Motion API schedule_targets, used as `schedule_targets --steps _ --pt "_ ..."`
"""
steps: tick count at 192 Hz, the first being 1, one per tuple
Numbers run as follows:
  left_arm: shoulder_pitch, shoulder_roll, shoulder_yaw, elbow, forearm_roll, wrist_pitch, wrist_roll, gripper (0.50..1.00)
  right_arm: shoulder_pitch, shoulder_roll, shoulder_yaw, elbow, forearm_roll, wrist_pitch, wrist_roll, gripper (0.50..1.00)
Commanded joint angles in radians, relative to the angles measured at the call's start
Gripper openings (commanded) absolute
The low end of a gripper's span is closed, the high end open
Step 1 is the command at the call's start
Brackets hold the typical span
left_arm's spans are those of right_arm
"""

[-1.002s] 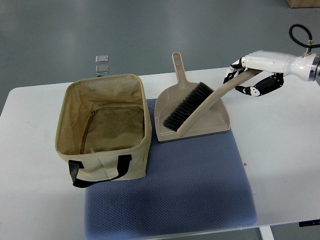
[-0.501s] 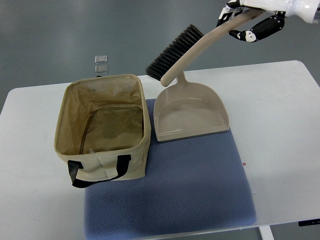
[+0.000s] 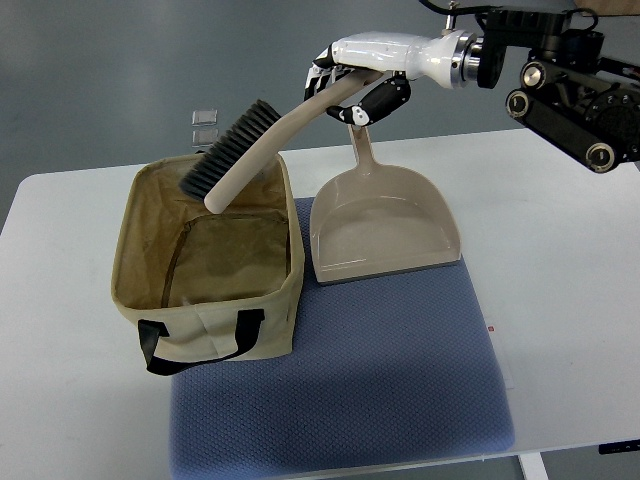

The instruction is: Put pink broom in yellow bag with right hand

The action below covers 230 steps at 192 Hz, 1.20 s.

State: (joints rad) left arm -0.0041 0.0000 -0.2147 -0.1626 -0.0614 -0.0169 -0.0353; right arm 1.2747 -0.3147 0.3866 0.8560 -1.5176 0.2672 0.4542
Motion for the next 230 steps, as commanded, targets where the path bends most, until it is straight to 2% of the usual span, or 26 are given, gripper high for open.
schedule_targets --steps 1,40,87,108,112,113,115,122,128,179,194,230 --pt "0.001 0.0 0.0 0.0 0.0 0.0 0.0 1.0 -0.011 0.054 -0.028 -0.009 -0.032 -0.026 -0.005 0.5" --pt "-0.001 0.0 0.0 0.0 0.0 0.0 0.0 1.0 -0.035 0.128 -0.115 -0.014 -0.075 -0.106 -0.023 0.5" --pt "0.001 0.0 0.0 0.0 0.0 0.0 0.0 1.0 -0.071 0.169 -0.141 -0.012 -0.105 -0.146 -0.025 0.5" --pt "0.001 0.0 0.0 0.0 0.0 0.0 0.0 1.0 -0.071 0.167 -0.138 -0.012 -0.102 -0.157 -0.025 0.603" --pt "0.001 0.0 0.0 0.0 0.0 0.0 0.0 1.0 -0.071 0.167 -0.138 -0.012 -0.102 -0.158 -0.025 0.637" --pt "-0.001 0.0 0.0 0.0 0.0 0.0 0.0 1.0 -0.071 0.166 -0.138 -0.012 -0.101 -0.16 -0.025 0.66" --pt "-0.001 0.0 0.0 0.0 0.0 0.0 0.0 1.0 -0.071 0.166 -0.138 -0.012 -0.101 -0.16 -0.025 0.66" --pt "0.001 0.0 0.0 0.0 0.0 0.0 0.0 1.0 -0.071 0.166 -0.135 -0.012 -0.099 -0.166 -0.023 0.739" --pt "0.001 0.0 0.0 0.0 0.0 0.0 0.0 1.0 -0.071 0.166 -0.134 -0.012 -0.098 -0.172 -0.025 0.768" --pt "-0.001 0.0 0.0 0.0 0.0 0.0 0.0 1.0 -0.071 0.16 -0.126 -0.012 -0.089 -0.18 -0.023 0.793" --pt "0.001 0.0 0.0 0.0 0.0 0.0 0.0 1.0 -0.071 0.157 -0.123 -0.012 -0.087 -0.181 -0.023 0.823" --pt "0.001 0.0 0.0 0.0 0.0 0.0 0.0 1.0 -0.071 0.146 -0.109 -0.012 -0.061 -0.223 -0.022 0.858"
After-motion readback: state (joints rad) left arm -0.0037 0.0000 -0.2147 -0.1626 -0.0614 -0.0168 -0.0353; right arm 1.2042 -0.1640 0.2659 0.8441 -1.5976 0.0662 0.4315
